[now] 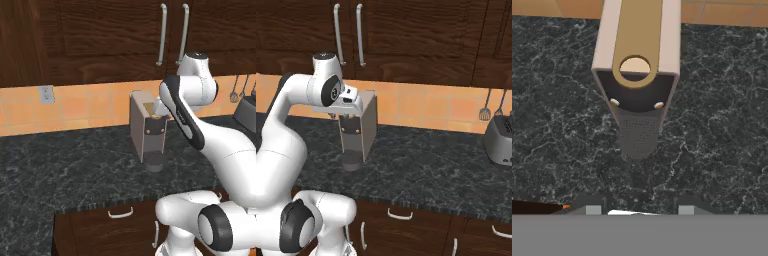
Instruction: Navigate to the stove.
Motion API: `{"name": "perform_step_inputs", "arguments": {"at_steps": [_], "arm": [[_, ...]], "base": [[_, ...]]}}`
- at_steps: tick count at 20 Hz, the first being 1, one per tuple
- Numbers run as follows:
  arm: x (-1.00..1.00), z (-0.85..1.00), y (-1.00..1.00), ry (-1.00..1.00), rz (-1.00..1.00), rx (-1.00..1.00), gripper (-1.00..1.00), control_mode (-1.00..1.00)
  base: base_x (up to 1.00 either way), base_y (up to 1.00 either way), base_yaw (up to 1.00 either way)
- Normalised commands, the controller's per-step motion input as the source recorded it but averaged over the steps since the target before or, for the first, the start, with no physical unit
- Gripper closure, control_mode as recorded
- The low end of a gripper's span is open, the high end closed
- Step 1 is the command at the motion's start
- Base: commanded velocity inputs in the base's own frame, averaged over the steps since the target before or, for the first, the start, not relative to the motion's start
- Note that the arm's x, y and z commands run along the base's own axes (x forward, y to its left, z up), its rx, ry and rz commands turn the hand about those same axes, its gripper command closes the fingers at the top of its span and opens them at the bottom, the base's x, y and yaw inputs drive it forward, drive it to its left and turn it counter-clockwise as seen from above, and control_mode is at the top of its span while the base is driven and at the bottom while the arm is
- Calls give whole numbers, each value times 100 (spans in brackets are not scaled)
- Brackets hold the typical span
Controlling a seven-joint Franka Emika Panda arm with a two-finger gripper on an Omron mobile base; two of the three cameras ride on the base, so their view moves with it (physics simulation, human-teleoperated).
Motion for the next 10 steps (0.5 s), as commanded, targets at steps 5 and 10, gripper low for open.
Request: {"name": "perform_step_inputs", "arguments": {"at_steps": [5, 10], "arm": [[0, 0, 0, 0, 0, 0, -100, 100], [0, 0, 0, 0, 0, 0, -100, 100]], "base": [[-1, -1, -18], [-15, -6, -67]]}}
